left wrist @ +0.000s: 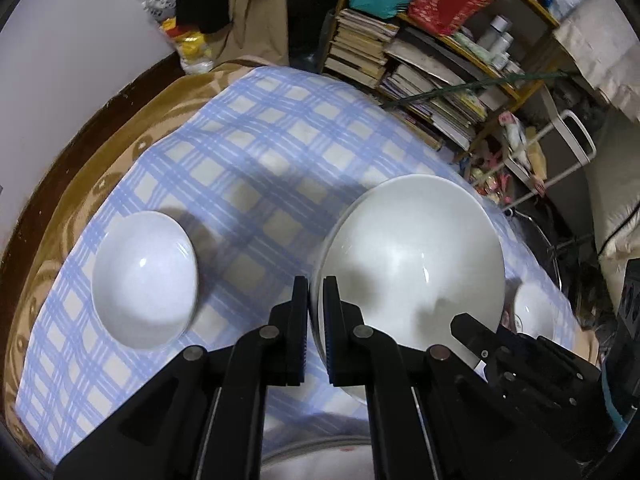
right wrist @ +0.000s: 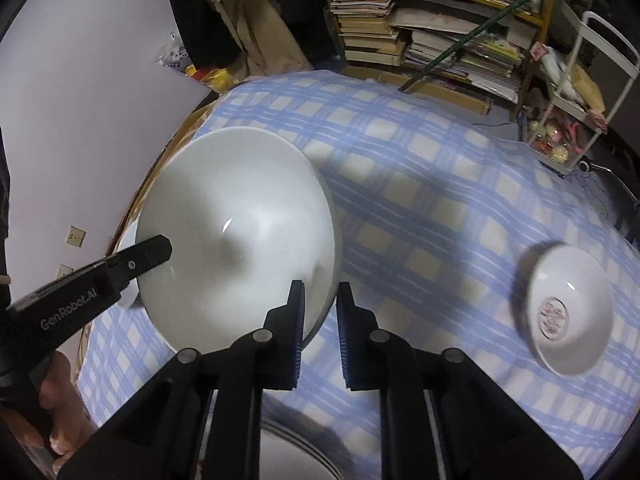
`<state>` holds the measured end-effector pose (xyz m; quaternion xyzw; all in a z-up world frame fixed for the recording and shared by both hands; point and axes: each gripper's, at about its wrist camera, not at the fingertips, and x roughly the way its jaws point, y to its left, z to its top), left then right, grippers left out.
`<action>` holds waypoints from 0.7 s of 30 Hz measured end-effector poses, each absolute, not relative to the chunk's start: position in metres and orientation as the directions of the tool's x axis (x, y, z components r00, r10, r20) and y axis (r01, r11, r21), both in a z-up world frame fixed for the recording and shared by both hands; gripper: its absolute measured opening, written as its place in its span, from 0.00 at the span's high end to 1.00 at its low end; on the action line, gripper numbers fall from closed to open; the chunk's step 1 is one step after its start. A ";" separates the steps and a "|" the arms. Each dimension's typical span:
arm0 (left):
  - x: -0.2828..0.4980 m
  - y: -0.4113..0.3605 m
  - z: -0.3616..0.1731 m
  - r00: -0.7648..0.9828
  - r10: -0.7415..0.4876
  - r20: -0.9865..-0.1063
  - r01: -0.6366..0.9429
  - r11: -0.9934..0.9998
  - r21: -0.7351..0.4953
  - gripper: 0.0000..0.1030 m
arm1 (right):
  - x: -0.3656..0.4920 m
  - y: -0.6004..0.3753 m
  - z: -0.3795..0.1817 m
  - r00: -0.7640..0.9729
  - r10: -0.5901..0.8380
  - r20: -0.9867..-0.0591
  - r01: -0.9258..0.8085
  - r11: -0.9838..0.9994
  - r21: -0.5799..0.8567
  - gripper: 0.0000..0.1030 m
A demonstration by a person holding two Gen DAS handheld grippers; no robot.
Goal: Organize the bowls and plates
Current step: 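Lift and carry both white bowls toward the cherry plates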
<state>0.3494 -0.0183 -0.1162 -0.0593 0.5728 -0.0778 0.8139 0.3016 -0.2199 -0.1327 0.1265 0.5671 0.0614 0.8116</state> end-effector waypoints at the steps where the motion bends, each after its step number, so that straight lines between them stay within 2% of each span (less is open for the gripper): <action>1: 0.343 -0.025 -0.112 0.338 -0.192 -0.921 0.076 0.981 -0.177 0.93 | 0.297 -0.223 -0.131 0.351 0.241 -0.905 0.047 0.961 0.274 0.84; 8: 0.307 -0.062 -0.098 0.343 -0.200 -0.918 0.140 0.977 -0.161 0.93 | 0.251 -0.253 -0.115 0.372 0.216 -0.903 0.063 0.964 0.257 0.84; 21: 0.241 -0.108 -0.120 0.286 -0.221 -0.932 0.181 0.968 -0.174 0.93 | 0.179 -0.295 -0.122 0.364 0.181 -0.914 0.114 0.965 0.237 0.84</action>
